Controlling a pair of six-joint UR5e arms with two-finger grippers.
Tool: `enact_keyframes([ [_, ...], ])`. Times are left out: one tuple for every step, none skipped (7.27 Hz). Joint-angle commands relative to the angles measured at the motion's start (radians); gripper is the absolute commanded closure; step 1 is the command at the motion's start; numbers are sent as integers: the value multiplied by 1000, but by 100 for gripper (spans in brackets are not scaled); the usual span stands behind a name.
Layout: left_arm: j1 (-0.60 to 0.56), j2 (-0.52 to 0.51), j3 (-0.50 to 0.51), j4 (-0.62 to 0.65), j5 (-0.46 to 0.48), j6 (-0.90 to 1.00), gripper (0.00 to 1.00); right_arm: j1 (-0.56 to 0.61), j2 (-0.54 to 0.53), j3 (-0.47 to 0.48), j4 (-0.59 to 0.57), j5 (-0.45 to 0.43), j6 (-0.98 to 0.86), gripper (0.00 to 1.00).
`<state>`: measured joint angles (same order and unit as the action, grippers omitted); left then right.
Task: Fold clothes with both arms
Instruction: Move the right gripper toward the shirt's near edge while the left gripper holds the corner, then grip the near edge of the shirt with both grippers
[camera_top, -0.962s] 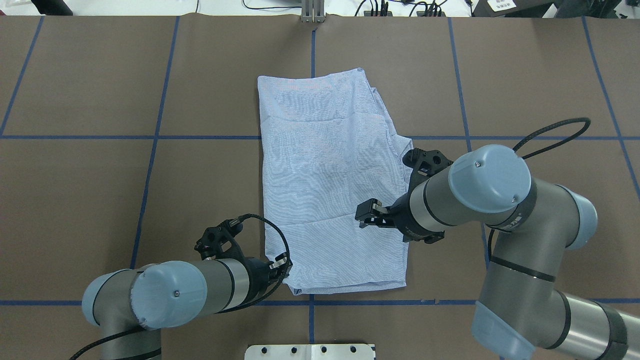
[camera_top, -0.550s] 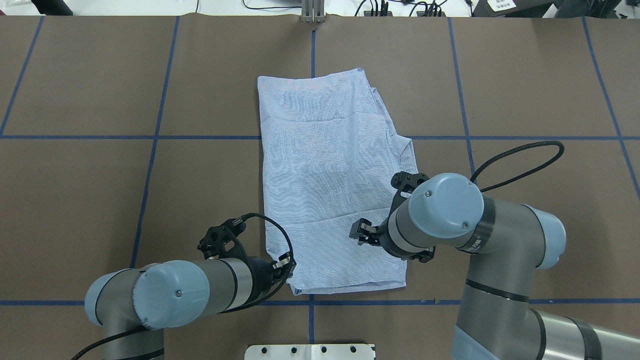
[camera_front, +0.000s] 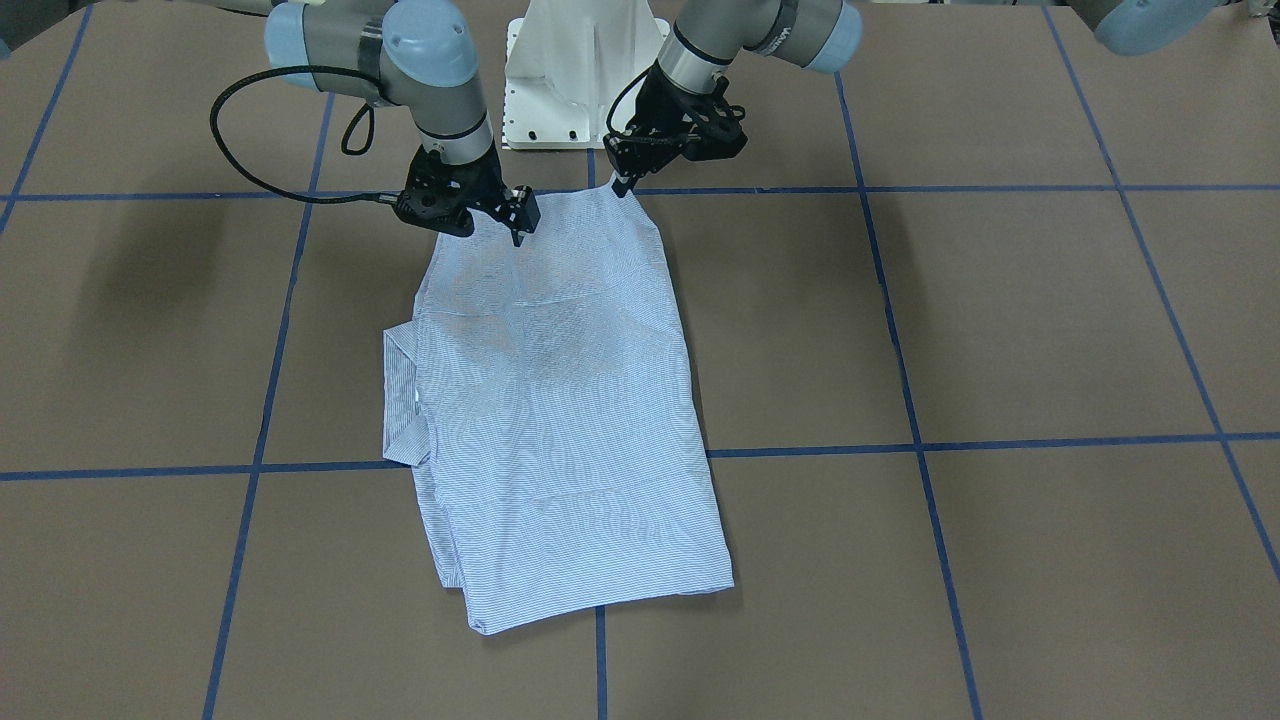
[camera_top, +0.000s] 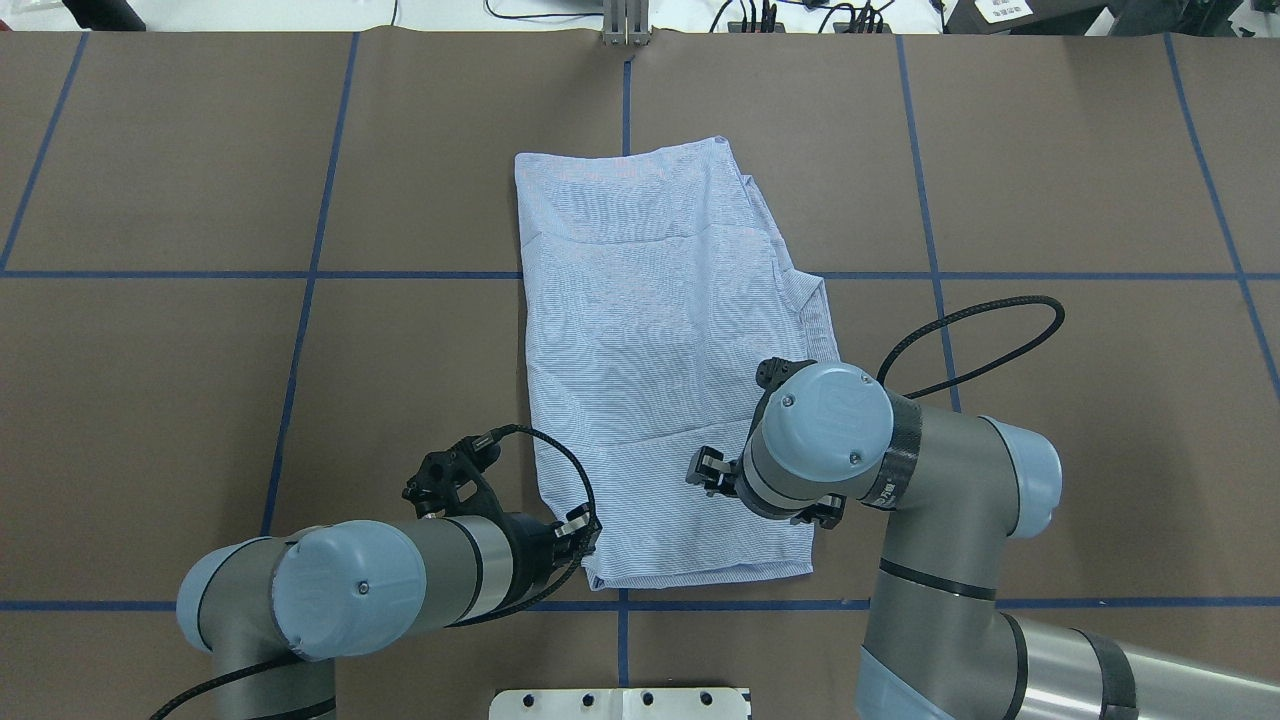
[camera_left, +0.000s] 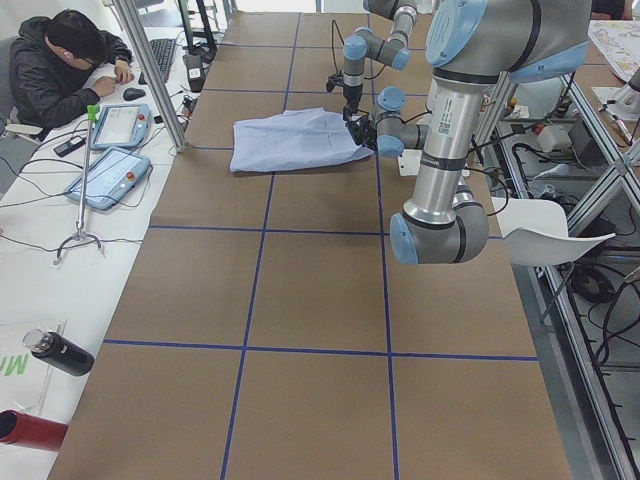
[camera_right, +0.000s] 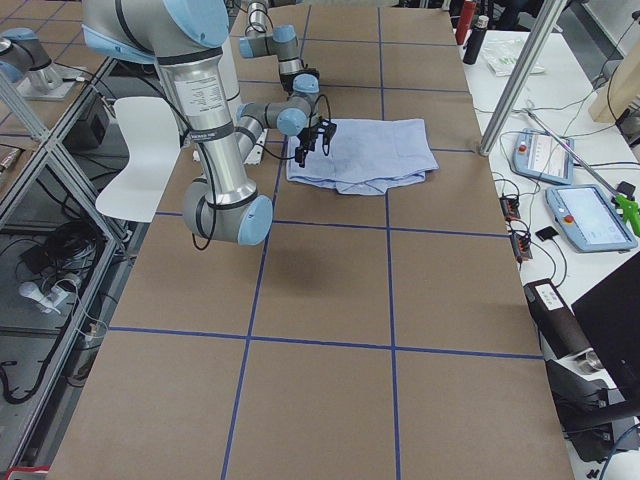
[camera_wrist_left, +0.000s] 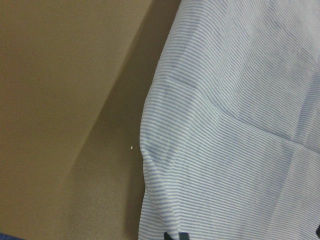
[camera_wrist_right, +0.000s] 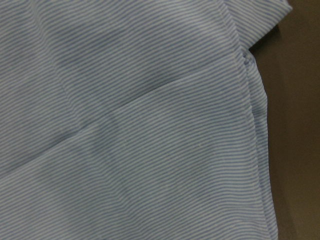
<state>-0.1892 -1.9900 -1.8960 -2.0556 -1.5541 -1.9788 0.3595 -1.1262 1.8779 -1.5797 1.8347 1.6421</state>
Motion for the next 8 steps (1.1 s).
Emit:
enact_keyframes([
  [1, -1, 0, 0, 0, 0, 100, -8, -17, -2, 0, 0, -1, 0],
  [1, -3, 0, 0, 0, 0, 100, -17, -20, -8, -2, 0, 1, 0],
  [1, -7, 0, 0, 0, 0, 100, -19, -23, -13, -2, 4, 1, 0],
  [1, -10, 0, 0, 0, 0, 100, -27, -30, -14, -2, 5, -1, 0],
  [1, -9, 0, 0, 0, 0, 100, -30, -37, -14, -2, 9, -1, 0],
  [1, -10, 0, 0, 0, 0, 100, -30, -44, -14, -2, 11, -1, 0],
  [1, -13, 0, 0, 0, 0, 100, -31, -44, -14, -2, 11, -1, 0],
  [1, -13, 0, 0, 0, 0, 100, -33, -49, -14, -2, 12, -1, 0],
])
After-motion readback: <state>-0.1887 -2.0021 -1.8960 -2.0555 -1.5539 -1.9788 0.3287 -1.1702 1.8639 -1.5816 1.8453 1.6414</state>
